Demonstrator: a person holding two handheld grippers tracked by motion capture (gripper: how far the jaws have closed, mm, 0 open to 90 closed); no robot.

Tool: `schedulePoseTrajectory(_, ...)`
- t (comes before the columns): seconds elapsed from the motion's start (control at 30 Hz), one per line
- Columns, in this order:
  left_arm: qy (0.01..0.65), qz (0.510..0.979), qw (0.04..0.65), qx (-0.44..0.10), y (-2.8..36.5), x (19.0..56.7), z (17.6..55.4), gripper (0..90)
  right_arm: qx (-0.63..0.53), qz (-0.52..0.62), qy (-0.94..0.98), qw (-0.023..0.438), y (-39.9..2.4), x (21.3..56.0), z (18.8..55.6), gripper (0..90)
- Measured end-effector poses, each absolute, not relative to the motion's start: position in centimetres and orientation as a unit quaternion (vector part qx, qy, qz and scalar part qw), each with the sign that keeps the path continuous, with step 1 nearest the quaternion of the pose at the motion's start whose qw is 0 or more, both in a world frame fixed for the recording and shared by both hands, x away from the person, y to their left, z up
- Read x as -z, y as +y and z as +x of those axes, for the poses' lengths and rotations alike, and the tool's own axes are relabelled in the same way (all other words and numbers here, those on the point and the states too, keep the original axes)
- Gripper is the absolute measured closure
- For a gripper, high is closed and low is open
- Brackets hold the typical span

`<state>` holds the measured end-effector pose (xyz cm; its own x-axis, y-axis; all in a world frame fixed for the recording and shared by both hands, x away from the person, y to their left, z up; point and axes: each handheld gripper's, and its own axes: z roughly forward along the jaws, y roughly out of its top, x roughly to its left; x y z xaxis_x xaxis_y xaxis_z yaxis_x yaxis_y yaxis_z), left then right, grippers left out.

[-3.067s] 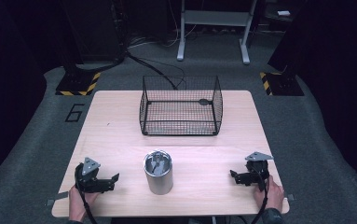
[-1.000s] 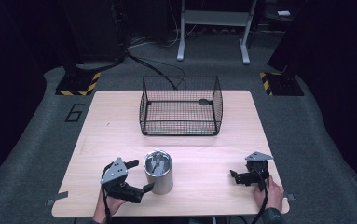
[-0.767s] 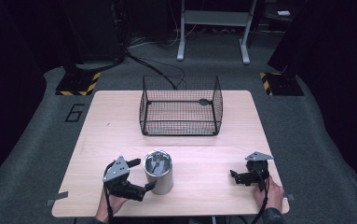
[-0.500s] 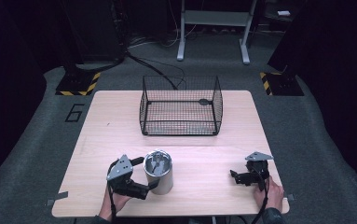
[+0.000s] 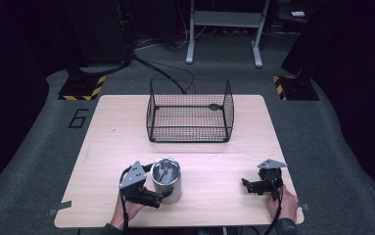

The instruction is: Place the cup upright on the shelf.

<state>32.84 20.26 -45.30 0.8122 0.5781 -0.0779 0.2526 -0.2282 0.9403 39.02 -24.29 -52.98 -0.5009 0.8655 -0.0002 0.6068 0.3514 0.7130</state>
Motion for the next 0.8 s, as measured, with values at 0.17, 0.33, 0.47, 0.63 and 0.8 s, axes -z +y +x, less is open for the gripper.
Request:
schedulePoseTrajectory(0.17,0.271,0.766,0.564,-0.144,20.0,45.5,33.2,0.0,-0.335,0.461,0.799,0.193,-24.3,53.0,39.0,0.0)
schedulePoseTrajectory(0.33,0.272,0.764,0.568,-0.143,19.5,45.9,33.6,0.0,-0.335,0.461,0.799,0.193,-24.3,53.0,39.0,0.0)
schedulePoseTrajectory(0.47,0.273,0.76,0.572,-0.143,19.2,46.2,33.7,0.0,-0.335,0.461,0.799,0.193,-24.3,53.0,39.0,0.0)
schedulePoseTrajectory(0.63,0.278,0.75,0.581,-0.15,19.0,46.6,33.7,0.0,-0.335,0.461,0.799,0.193,-24.3,53.0,39.0,0.0)
schedulePoseTrajectory(0.8,0.282,0.753,0.574,-0.157,18.7,46.8,33.8,0.0,-0.335,0.461,0.799,0.193,-24.3,53.0,39.0,0.0)
